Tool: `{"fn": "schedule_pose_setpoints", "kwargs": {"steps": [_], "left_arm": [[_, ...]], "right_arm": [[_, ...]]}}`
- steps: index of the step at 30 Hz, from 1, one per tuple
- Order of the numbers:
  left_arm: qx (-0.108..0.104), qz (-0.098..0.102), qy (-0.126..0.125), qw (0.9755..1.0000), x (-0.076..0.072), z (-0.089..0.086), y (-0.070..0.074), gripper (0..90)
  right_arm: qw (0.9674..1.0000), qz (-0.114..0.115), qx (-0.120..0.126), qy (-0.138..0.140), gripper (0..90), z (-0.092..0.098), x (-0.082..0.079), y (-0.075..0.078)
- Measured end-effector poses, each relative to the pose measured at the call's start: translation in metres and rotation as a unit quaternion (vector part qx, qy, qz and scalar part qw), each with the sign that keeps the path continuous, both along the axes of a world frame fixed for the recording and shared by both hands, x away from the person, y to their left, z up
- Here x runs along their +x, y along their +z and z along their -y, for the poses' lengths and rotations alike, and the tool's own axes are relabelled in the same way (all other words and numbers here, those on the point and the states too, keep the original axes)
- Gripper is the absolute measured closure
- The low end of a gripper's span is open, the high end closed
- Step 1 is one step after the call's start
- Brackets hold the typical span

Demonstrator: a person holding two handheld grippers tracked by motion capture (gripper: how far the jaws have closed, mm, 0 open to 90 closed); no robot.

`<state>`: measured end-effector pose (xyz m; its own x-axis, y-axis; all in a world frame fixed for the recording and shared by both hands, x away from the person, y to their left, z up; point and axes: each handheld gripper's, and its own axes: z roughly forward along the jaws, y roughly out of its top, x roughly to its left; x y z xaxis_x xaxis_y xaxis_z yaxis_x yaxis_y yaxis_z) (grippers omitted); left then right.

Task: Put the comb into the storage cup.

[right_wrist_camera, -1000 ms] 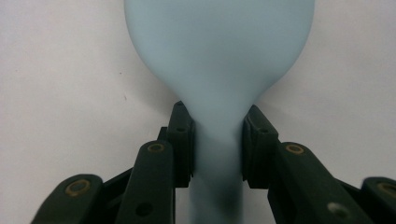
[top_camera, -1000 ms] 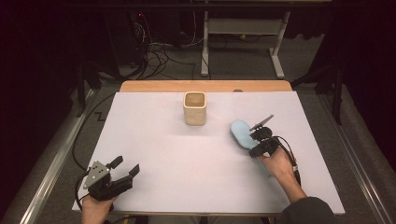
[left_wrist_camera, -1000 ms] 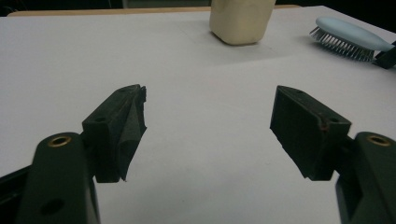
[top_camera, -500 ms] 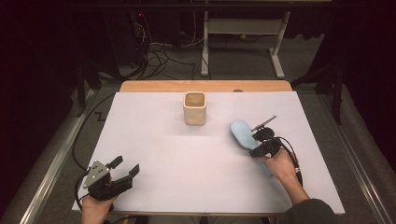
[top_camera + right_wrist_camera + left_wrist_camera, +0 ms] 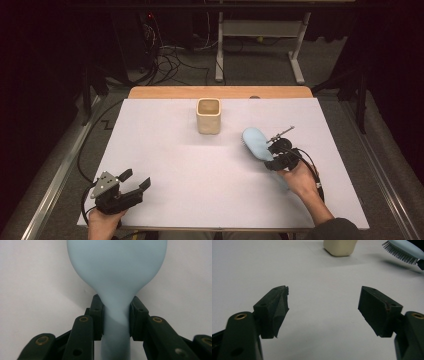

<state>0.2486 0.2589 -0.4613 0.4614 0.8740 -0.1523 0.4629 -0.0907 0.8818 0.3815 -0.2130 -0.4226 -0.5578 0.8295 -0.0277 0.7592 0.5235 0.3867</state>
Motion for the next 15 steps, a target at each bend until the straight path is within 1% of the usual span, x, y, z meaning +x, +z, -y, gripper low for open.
{"fn": "schedule_pose_setpoints", "kwargs": {"steps": [2,4,6,9,10,14,15], "left_arm": [[0.002,0.000,0.000,1.0000,0.000,0.001,0.000,25.2],[0.004,-0.010,-0.002,0.9999,0.000,0.002,0.000,25.7],[0.007,-0.014,-0.003,0.9999,0.000,0.003,0.000,25.8],[0.010,-0.015,-0.006,0.9998,0.000,0.004,0.000,26.0],[0.009,-0.014,-0.011,0.9998,0.000,0.004,0.000,25.8],[0.008,-0.012,-0.015,0.9998,0.000,0.003,-0.001,24.9],[0.006,-0.013,-0.017,0.9997,0.000,0.003,-0.001,24.7]], "right_arm": [[1.0000,0.004,0.004,0.003,71.0,-0.002,-0.002,0.001],[0.9999,0.007,0.008,0.006,71.0,-0.002,-0.004,0.003],[0.9998,0.012,0.015,0.006,71.0,0.000,-0.006,0.005],[0.9996,0.016,0.025,0.005,71.0,0.004,-0.010,0.008],[0.9995,0.016,0.027,0.005,71.0,0.004,-0.011,0.009],[0.9990,0.024,0.037,0.004,71.0,0.006,-0.015,0.009],[0.9989,0.026,0.038,0.008,71.0,0.006,-0.016,0.009]]}}
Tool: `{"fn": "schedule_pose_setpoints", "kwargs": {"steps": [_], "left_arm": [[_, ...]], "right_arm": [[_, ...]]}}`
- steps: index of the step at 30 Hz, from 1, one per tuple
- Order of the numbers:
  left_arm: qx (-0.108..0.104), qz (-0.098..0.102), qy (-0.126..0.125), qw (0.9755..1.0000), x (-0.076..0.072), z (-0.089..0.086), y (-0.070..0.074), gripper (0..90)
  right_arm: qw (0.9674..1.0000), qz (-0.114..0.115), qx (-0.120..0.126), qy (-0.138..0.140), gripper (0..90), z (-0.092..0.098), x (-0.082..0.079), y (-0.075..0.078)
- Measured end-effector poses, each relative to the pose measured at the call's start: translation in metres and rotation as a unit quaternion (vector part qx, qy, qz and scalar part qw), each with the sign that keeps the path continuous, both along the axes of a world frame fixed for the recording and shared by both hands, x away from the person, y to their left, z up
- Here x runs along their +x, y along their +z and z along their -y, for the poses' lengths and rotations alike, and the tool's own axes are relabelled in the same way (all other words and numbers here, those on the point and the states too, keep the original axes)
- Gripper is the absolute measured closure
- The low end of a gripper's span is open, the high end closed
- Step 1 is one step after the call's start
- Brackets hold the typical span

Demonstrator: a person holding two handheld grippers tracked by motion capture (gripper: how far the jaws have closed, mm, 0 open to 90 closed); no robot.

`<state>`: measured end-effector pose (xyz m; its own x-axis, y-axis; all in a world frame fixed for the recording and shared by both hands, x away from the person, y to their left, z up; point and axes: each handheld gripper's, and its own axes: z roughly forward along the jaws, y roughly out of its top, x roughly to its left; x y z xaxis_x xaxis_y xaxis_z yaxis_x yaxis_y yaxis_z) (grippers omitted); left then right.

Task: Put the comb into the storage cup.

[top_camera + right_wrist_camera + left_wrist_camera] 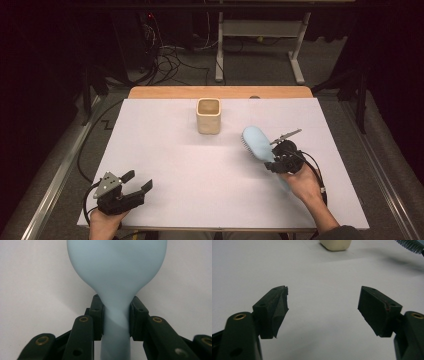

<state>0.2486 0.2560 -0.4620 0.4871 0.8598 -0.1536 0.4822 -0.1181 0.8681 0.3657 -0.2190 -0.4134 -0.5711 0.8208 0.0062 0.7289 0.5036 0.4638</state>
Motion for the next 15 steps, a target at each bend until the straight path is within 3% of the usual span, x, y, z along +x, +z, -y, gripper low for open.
{"fn": "schedule_pose_setpoints", "kwargs": {"steps": [5,15], "left_arm": [[0.009,-0.016,0.001,0.9998,0.002,0.001,0.001,23.2],[0.003,-0.010,-0.005,0.9999,0.004,0.001,0.002,23.1]], "right_arm": [[0.9999,0.006,0.008,0.010,70.9,-0.003,-0.006,0.002],[0.9994,0.017,0.021,0.022,70.9,-0.010,-0.017,0.006]]}}
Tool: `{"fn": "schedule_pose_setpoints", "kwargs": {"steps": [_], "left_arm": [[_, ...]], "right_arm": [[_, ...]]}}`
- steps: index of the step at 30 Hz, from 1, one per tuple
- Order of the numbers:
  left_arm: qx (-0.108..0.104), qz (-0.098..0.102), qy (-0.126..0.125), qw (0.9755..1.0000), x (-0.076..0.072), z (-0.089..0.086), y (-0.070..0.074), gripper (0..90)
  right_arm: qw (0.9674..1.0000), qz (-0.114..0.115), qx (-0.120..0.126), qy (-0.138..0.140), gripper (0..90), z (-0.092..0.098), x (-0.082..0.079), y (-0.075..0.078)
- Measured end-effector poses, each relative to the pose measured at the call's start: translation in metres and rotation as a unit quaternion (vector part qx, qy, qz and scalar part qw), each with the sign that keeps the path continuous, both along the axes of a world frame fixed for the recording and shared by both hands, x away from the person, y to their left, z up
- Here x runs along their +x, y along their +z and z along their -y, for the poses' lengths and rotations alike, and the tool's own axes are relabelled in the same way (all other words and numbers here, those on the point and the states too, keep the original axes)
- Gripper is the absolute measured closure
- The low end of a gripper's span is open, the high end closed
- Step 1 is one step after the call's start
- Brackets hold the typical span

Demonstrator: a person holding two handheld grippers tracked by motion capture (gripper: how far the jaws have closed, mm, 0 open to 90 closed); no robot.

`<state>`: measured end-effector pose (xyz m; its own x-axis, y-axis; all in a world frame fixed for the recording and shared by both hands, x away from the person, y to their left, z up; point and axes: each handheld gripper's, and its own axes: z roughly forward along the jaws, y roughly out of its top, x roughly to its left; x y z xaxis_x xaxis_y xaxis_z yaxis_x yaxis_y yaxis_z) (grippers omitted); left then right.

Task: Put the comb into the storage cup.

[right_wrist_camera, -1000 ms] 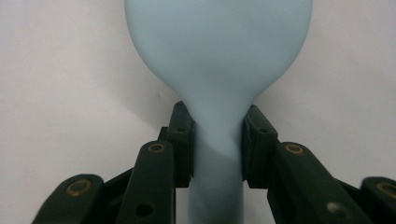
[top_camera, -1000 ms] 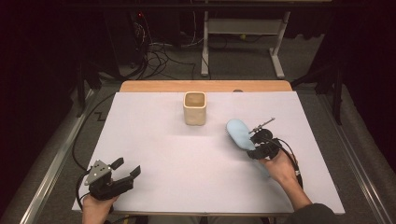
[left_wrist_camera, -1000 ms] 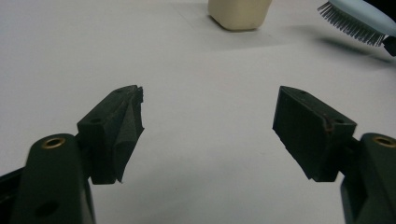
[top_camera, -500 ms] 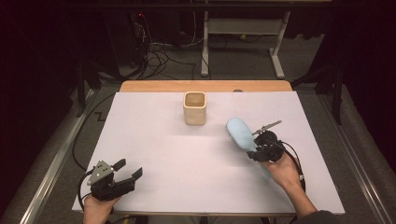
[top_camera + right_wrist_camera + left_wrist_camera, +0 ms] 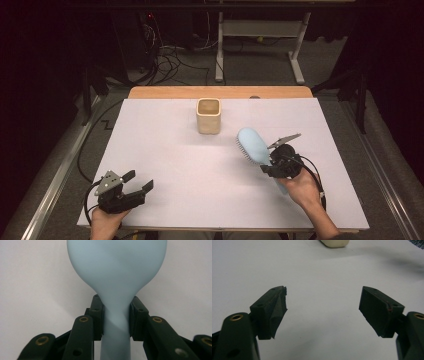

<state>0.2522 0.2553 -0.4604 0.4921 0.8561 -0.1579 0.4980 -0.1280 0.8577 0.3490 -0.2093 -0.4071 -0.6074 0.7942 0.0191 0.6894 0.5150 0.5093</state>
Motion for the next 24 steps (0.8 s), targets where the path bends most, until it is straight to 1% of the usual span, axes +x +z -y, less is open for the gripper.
{"fn": "schedule_pose_setpoints", "kwargs": {"steps": [4,15,17,19,22,24], "left_arm": [[-0.007,0.002,-0.003,1.0000,0.000,0.000,0.001,25.0],[-0.007,0.006,-0.003,1.0000,0.001,0.001,0.001,24.6],[-0.010,0.009,-0.005,0.9999,0.001,0.001,0.001,24.1],[-0.012,0.009,-0.006,0.9999,0.001,0.001,0.002,23.9],[-0.017,0.009,-0.011,0.9998,0.001,0.001,0.002,23.2],[-0.019,0.008,-0.013,0.9997,0.001,0.001,0.002,22.9]], "right_arm": [[1.0000,0.002,0.002,0.007,71.0,-0.004,-0.002,-0.001],[0.9997,0.006,0.014,0.020,70.9,-0.015,-0.008,-0.002],[0.9995,0.010,0.016,0.025,70.9,-0.017,-0.010,-0.001],[0.9994,0.012,0.018,0.026,70.9,-0.019,-0.012,0.000],[0.9989,0.018,0.021,0.037,70.9,-0.022,-0.014,0.001],[0.9988,0.020,0.025,0.038,70.9,-0.024,-0.016,0.002]]}}
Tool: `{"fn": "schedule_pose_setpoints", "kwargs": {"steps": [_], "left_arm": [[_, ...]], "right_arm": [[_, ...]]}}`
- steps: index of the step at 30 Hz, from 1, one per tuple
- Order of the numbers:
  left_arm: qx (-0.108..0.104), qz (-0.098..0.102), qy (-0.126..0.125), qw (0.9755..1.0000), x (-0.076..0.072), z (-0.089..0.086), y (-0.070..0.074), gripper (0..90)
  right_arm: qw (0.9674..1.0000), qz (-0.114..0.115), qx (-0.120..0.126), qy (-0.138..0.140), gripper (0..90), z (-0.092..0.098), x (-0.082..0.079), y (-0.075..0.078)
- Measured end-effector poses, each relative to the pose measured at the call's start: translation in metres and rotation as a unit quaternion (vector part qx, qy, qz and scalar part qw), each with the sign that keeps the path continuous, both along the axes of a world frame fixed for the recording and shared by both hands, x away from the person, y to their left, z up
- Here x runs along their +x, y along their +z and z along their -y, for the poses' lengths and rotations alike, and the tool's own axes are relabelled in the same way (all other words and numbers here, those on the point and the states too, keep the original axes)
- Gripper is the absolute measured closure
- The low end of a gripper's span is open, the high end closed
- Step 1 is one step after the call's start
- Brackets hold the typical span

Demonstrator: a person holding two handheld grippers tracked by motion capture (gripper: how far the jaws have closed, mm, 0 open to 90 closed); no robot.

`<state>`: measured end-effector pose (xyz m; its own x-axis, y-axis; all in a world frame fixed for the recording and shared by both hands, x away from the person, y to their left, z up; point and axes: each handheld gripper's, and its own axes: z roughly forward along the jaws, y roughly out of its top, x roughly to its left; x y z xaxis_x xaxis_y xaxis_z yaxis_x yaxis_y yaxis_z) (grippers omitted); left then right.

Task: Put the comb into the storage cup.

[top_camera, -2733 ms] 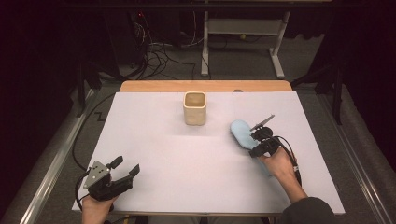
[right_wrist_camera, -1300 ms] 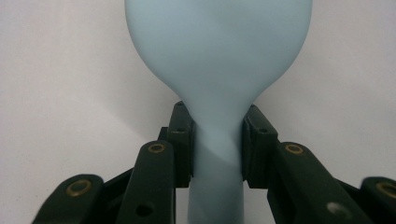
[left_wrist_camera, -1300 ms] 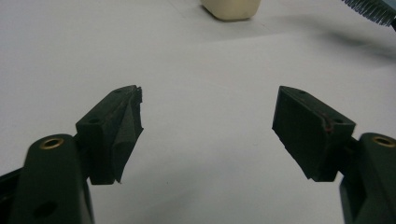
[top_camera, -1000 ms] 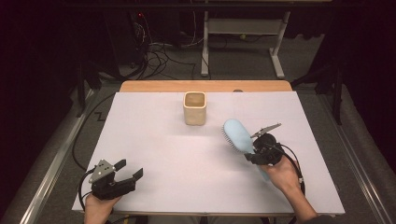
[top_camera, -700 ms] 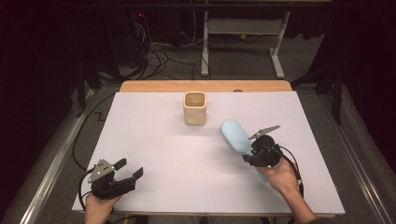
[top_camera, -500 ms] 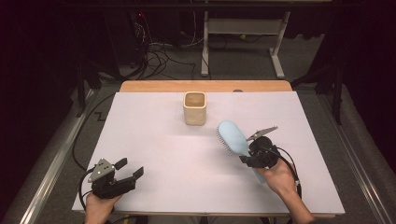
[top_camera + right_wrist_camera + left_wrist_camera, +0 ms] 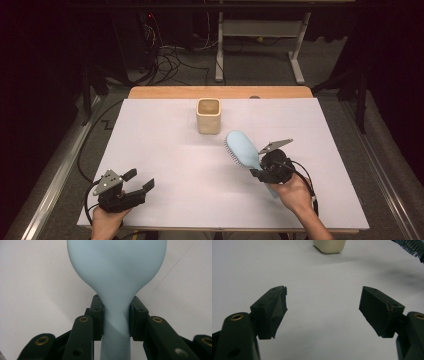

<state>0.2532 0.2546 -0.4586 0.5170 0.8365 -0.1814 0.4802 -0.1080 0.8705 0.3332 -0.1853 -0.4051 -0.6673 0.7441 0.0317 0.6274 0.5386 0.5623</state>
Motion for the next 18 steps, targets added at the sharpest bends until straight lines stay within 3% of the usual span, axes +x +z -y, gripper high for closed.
{"fn": "schedule_pose_setpoints", "kwargs": {"steps": [8,18], "left_arm": [[-0.015,0.003,-0.006,0.9999,-0.001,0.001,0.002,22.1],[-0.018,0.003,-0.017,0.9997,0.000,0.007,0.005,21.6]], "right_arm": [[0.9996,0.017,0.019,0.014,70.9,-0.007,-0.008,0.005],[0.9986,0.028,0.037,0.027,70.9,-0.016,-0.020,0.009]]}}
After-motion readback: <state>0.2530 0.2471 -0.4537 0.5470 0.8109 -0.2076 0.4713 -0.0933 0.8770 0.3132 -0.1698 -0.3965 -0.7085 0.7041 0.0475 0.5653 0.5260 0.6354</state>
